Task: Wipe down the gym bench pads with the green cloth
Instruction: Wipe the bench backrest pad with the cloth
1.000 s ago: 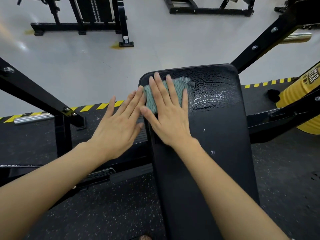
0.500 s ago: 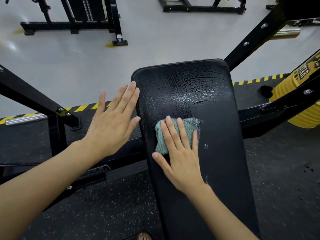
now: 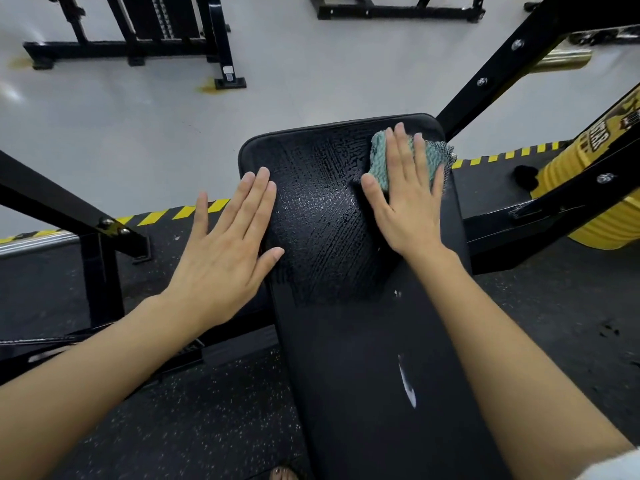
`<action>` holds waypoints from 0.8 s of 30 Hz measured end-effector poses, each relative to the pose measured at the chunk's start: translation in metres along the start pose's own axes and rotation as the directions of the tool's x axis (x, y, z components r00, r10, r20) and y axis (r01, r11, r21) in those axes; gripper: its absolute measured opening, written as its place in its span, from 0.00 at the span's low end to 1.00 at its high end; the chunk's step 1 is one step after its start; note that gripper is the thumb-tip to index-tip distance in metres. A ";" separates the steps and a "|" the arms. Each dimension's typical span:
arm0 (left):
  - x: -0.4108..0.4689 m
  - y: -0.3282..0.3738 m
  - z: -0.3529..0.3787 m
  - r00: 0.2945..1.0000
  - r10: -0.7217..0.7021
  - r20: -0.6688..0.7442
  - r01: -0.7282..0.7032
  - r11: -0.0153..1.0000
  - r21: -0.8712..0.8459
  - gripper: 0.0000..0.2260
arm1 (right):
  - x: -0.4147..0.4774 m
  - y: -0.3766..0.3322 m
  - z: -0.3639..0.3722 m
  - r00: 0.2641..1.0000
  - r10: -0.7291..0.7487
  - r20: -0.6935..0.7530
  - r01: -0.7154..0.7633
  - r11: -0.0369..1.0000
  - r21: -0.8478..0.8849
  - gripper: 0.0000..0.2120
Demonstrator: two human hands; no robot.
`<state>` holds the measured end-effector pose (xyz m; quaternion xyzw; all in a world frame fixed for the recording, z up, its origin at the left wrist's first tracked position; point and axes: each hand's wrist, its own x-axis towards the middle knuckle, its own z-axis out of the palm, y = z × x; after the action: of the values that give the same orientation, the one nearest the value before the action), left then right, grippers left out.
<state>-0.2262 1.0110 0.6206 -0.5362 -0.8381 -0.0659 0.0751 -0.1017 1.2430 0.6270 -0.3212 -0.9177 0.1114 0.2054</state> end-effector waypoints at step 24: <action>-0.001 -0.002 0.004 1.000 0.007 -0.025 -0.007 1.000 -0.002 0.32 | 0.031 0.034 -0.009 1.000 -0.029 0.010 0.029 1.000 0.002 0.32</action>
<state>-0.2275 1.0102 0.6165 -0.5385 -0.8352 -0.0732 0.0850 -0.1014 1.2897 0.6336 -0.3071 -0.9232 0.1107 0.2028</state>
